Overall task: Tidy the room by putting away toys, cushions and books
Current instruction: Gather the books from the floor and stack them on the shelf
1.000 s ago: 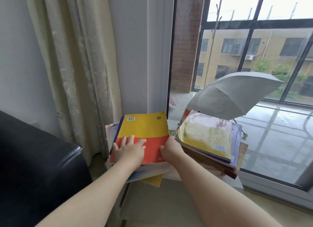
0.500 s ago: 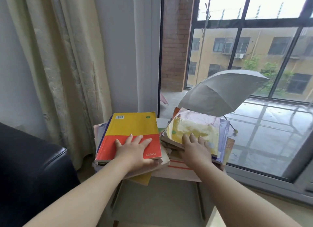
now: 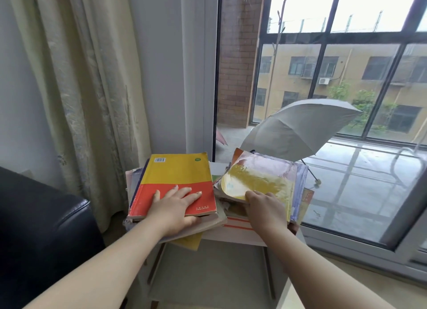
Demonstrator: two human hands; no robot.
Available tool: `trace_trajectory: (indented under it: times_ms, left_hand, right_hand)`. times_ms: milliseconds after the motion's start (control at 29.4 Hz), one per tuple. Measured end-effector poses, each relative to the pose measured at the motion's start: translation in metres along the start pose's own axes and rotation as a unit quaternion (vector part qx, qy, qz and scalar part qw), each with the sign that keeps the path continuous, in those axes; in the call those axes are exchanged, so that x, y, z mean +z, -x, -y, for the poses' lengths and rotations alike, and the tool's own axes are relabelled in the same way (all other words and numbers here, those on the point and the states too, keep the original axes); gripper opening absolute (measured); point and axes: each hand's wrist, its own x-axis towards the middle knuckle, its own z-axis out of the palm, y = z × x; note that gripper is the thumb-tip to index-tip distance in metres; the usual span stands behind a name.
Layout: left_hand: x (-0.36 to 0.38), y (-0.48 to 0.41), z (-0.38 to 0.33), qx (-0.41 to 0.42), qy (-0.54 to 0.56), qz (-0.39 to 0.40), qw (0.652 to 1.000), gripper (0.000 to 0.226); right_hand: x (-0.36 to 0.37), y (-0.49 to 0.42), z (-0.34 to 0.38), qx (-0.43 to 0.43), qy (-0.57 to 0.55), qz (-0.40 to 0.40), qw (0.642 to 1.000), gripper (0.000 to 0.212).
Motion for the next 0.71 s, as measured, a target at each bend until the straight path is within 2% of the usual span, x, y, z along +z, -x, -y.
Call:
trace_trajectory:
  times_ms: [102,204,306,374,442,510,577,645,679,713]
  left_hand:
    - [0.01,0.005,-0.007,-0.022,-0.01,-0.026,0.999,0.063]
    - [0.011,0.01,-0.008,-0.017,-0.007,-0.016,1.0,0.066]
    - [0.005,0.013,-0.007,-0.004,0.057,0.007,0.998,0.07]
    - [-0.005,0.018,-0.012,-0.026,0.216,-0.004,0.976,0.065]
    - [-0.016,0.025,-0.028,-0.052,0.423,-0.037,0.904,0.052]
    - [-0.027,0.03,-0.049,-0.083,0.548,-0.044,0.831,0.041]
    - [-0.036,0.029,-0.064,-0.111,0.658,0.001,0.745,0.053]
    - [-0.043,0.027,-0.071,-0.115,0.781,0.065,0.611,0.074]
    - [-0.047,0.028,-0.074,-0.107,0.834,0.075,0.536,0.074]
    - [-0.05,0.03,-0.076,-0.101,0.877,0.064,0.465,0.064]
  right_hand:
    - [0.0,0.007,0.004,0.014,-0.035,-0.016,0.999,0.021]
    - [-0.009,0.013,0.011,0.072,-0.135,-0.038,0.988,0.025]
    - [-0.025,0.013,0.02,0.152,-0.297,-0.091,0.938,0.029]
    - [-0.035,0.011,0.028,0.174,-0.391,-0.148,0.892,0.029]
    - [-0.047,0.008,0.035,0.173,-0.462,-0.199,0.847,0.026]
    - [-0.063,0.002,0.045,0.175,-0.538,-0.235,0.79,0.02]
    - [-0.076,-0.002,0.058,0.175,-0.629,-0.259,0.712,0.023]
    - [-0.08,-0.001,0.07,0.177,-0.709,-0.242,0.638,0.028]
    - [-0.079,0.0,0.074,0.173,-0.747,-0.214,0.605,0.028]
    - [-0.078,0.004,0.078,0.16,-0.788,-0.179,0.567,0.026]
